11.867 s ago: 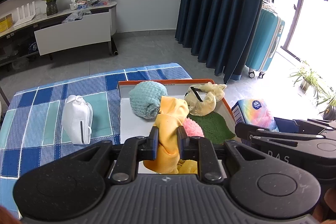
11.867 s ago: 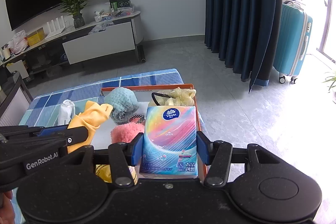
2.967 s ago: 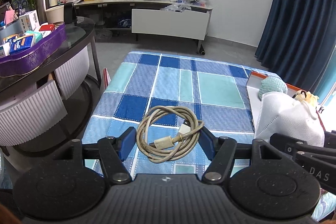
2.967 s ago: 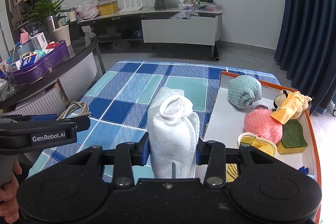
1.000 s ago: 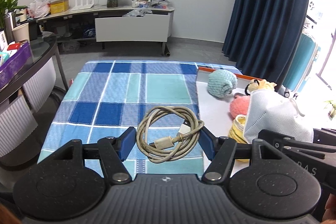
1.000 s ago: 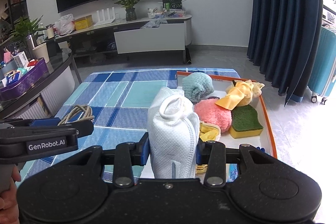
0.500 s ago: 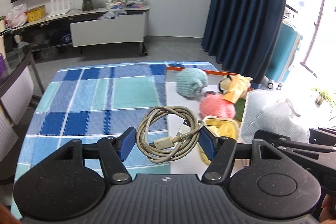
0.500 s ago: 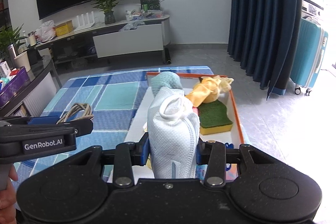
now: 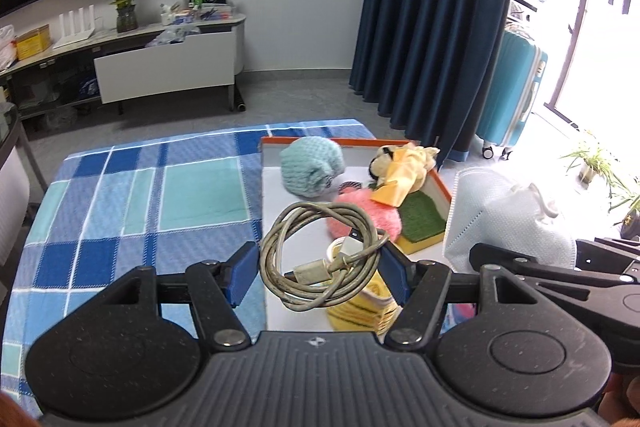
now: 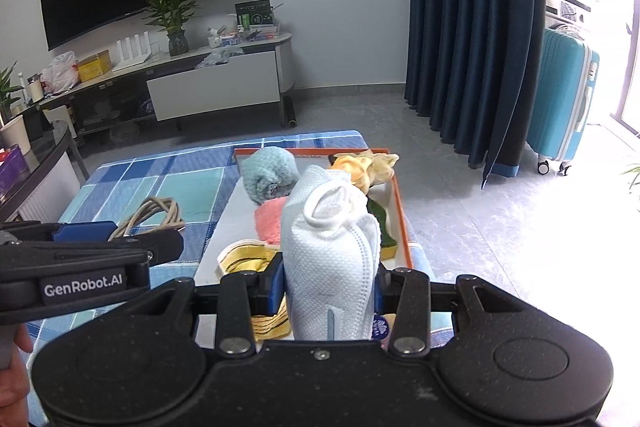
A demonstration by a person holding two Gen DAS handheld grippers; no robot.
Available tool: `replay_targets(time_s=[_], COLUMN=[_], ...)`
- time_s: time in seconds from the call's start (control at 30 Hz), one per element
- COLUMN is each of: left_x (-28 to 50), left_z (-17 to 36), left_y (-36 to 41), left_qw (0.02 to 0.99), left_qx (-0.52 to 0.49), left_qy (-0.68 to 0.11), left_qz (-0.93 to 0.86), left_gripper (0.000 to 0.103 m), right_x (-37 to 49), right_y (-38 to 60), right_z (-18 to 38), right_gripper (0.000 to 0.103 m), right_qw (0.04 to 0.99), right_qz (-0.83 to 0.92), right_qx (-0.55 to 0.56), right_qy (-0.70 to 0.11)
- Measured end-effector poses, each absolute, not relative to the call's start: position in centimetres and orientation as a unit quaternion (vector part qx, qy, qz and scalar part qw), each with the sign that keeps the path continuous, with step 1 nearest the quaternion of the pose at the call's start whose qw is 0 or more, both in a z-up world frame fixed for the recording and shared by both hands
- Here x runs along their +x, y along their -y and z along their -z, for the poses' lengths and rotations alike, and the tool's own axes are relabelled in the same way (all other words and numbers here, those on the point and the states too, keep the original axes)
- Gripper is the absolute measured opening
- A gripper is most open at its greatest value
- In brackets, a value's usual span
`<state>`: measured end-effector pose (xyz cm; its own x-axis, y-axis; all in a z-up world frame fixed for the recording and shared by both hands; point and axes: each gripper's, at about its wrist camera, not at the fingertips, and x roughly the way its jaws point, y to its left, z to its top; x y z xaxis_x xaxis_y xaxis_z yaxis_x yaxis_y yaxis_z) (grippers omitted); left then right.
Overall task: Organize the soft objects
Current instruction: 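Lower the cable into the box with the left tool while the right tool brings the mask over it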
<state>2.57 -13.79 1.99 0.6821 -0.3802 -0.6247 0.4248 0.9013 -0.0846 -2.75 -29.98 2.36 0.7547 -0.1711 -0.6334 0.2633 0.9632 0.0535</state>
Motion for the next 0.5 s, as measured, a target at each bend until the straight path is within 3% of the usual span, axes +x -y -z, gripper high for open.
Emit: replay_targets(time_s=[0.5], left_x=[4.0], left_z=[-1.3], left_y=[16.3], left_qw=[0.906], left_qx=[0.041], left_qy=[-0.342], left_qz=[0.247], left_gripper=[0.066], right_x=[-0.8], right_y=[33.0], right_z=[-1.9], right_gripper=[0.049], right_qw=[0.928], right_qz=[0.140], right_qx=[0.071], right_qy=[-0.338])
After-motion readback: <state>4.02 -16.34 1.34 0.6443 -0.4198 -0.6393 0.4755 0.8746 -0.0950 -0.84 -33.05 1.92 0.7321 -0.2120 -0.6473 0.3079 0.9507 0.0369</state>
